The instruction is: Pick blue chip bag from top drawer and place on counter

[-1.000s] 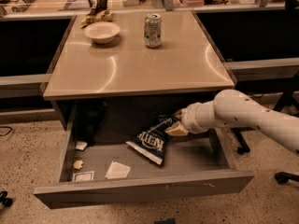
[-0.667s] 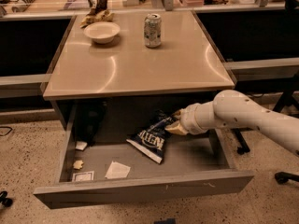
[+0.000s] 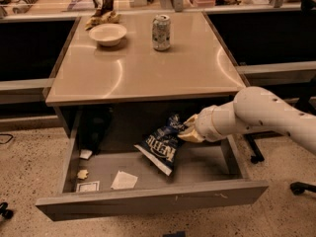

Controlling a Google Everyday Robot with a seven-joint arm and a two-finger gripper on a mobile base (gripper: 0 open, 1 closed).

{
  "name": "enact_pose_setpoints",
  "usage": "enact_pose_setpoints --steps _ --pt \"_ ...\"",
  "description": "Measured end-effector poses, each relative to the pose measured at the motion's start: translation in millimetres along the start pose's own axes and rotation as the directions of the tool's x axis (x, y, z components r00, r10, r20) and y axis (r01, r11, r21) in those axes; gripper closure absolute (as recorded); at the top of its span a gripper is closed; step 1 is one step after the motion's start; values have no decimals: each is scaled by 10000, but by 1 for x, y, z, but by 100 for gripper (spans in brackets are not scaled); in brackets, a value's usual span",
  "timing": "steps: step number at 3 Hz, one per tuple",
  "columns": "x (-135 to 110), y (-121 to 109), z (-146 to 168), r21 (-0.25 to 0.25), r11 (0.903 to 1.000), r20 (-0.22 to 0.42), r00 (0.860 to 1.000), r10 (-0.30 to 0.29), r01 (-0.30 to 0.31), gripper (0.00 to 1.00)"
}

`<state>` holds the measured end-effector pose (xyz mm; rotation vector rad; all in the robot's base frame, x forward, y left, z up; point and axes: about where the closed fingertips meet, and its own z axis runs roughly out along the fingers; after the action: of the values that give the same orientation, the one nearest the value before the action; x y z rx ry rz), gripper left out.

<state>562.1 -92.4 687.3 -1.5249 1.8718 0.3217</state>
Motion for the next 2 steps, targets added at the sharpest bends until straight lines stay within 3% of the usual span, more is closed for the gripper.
enact_pose_setpoints --steps 1,2 --pt "-8 2 -38 128 9998 -450 9988 182 -177 100" --pt "-30 -11 -86 539 9985 -1106 9939 26 34 100"
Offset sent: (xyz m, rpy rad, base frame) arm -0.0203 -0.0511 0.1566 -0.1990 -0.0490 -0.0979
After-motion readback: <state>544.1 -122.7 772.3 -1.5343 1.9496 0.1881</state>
